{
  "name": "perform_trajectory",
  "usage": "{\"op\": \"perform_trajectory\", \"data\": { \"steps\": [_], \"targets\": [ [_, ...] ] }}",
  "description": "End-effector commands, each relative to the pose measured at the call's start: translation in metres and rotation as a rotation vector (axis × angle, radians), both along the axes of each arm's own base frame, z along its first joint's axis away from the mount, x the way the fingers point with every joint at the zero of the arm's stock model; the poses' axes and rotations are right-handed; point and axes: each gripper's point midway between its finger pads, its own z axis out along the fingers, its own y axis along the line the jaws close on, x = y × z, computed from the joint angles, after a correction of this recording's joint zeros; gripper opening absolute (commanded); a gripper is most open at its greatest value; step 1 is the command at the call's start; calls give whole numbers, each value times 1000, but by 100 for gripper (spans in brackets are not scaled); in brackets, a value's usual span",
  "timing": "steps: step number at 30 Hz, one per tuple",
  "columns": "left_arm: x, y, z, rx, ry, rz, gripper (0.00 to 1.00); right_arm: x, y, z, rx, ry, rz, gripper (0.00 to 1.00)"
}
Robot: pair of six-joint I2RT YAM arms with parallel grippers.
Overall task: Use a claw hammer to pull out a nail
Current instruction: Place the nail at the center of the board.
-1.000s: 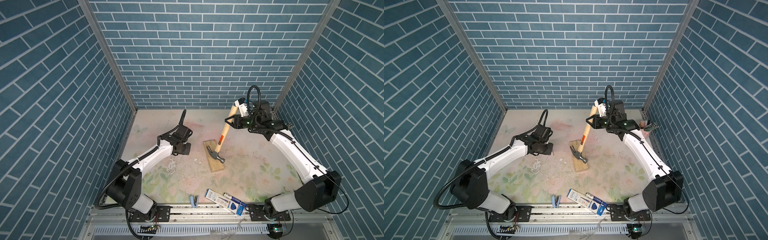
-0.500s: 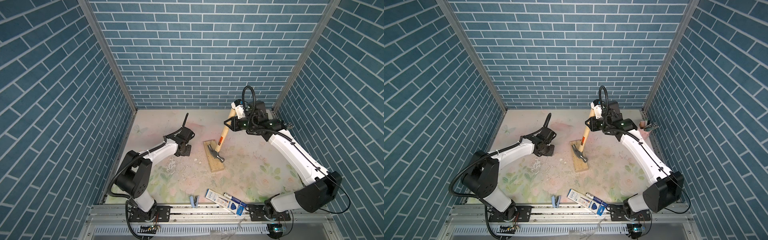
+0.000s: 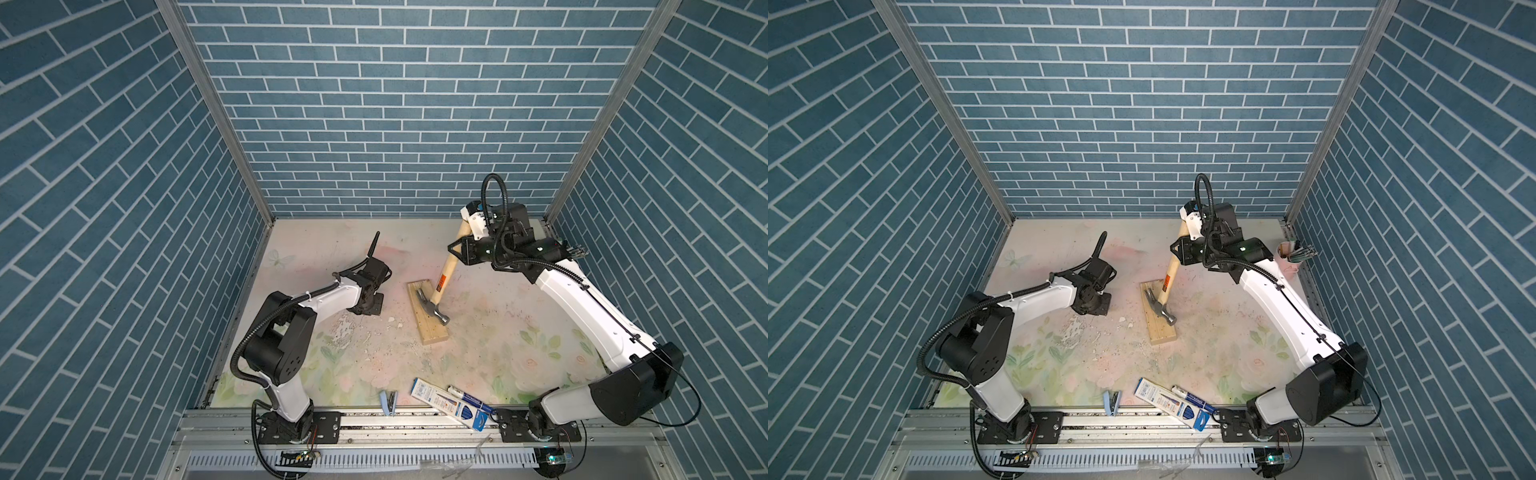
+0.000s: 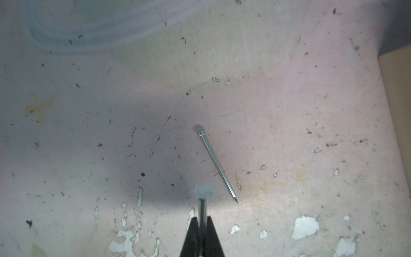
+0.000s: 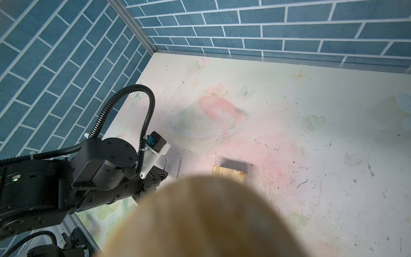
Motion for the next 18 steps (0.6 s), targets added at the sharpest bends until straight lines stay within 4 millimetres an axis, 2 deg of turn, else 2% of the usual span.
{"op": "perform_trajectory", "data": {
  "steps": [1, 18],
  "targets": [
    [0, 7, -8, 16, 8, 37, 0, -7, 5, 59, 105, -140, 22, 0],
    [-5, 7, -30, 6, 69, 44, 1, -9, 10, 56, 96, -140, 41, 0]
  ]
}}
